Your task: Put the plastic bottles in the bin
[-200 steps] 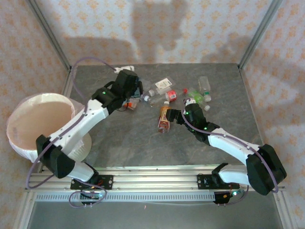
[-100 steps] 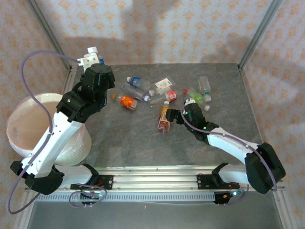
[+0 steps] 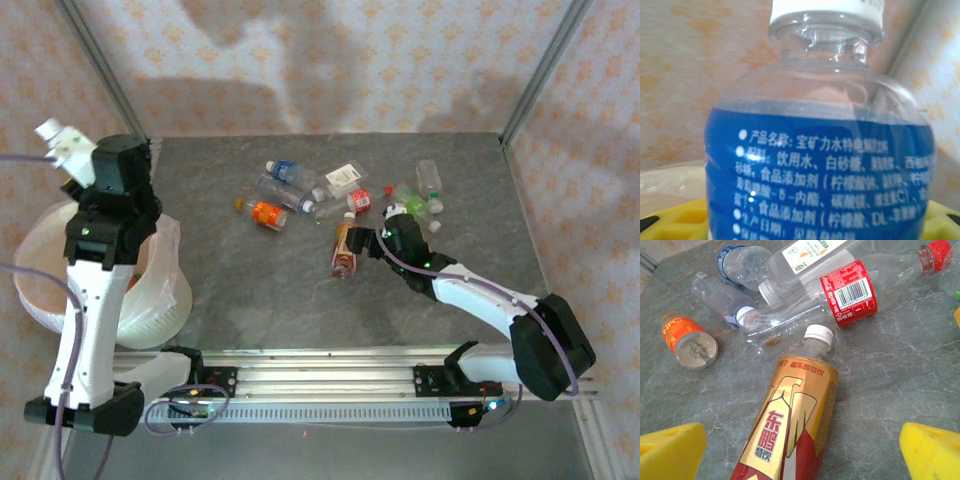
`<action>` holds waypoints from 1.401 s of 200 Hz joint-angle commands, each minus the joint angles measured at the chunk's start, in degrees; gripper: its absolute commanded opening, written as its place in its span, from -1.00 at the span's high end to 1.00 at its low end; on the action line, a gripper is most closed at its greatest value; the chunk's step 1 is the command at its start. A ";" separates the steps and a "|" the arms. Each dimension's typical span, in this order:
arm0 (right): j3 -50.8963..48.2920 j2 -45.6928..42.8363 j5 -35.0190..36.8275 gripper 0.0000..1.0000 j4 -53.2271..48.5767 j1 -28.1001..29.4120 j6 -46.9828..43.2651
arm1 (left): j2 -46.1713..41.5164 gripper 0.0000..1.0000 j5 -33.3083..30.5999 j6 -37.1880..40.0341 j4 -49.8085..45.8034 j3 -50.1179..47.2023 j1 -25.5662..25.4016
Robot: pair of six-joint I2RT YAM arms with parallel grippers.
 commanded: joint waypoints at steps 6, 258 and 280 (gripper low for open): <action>2.03 0.81 -0.19 -0.99 1.06 0.41 -0.79 | -3.01 0.16 4.79 -9.72 -0.19 -5.57 7.79; 1.13 0.11 -1.04 -0.99 0.74 0.36 0.13 | -6.57 -0.75 44.75 -25.80 3.86 -25.11 33.67; 1.70 0.43 -1.92 -0.99 -0.29 0.34 0.63 | -8.20 -0.87 45.79 -24.99 2.64 -24.42 33.68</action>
